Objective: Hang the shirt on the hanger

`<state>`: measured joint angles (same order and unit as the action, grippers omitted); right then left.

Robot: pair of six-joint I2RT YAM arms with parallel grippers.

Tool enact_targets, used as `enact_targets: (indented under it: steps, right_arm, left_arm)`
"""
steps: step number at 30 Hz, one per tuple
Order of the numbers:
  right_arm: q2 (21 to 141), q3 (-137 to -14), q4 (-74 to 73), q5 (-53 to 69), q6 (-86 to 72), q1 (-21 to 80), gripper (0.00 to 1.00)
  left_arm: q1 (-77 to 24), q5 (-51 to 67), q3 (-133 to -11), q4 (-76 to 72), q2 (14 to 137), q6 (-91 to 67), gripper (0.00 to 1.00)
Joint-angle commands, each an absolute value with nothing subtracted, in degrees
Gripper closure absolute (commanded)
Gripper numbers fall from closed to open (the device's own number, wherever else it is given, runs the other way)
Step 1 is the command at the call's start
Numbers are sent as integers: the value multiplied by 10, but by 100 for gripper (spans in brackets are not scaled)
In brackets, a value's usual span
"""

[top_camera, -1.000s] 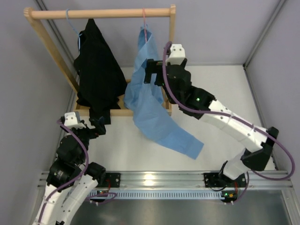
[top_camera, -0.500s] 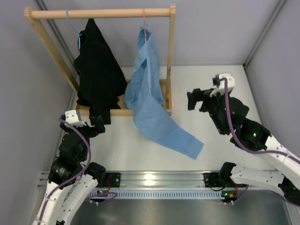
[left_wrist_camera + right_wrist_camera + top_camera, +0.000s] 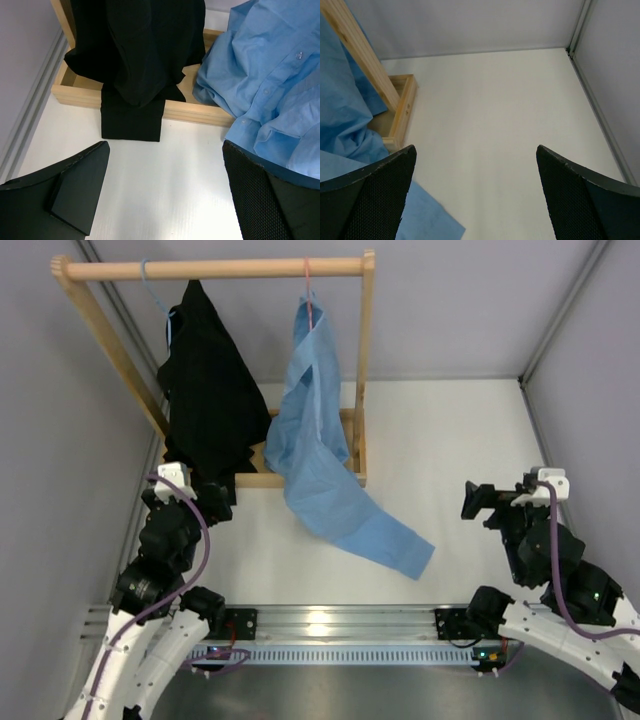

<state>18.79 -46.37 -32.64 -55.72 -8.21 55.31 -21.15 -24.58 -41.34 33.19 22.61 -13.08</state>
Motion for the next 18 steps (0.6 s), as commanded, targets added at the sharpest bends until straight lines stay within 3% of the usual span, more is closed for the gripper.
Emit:
enact_targets:
  steps: [1,9,18]
  right_arm:
    - [178,-454,-350,-570,-104,548,1]
    - [189,-444,-351,-586,-120,548,1]
    - [221,-452,-359,-597,-125,548,1]
  left_arm:
    - [-207,-236,-416,320,215,-125,2]
    - [-208,-146,-395,291,201,-119,2]
    - [-207,-139,-392,291,210,-122,2]
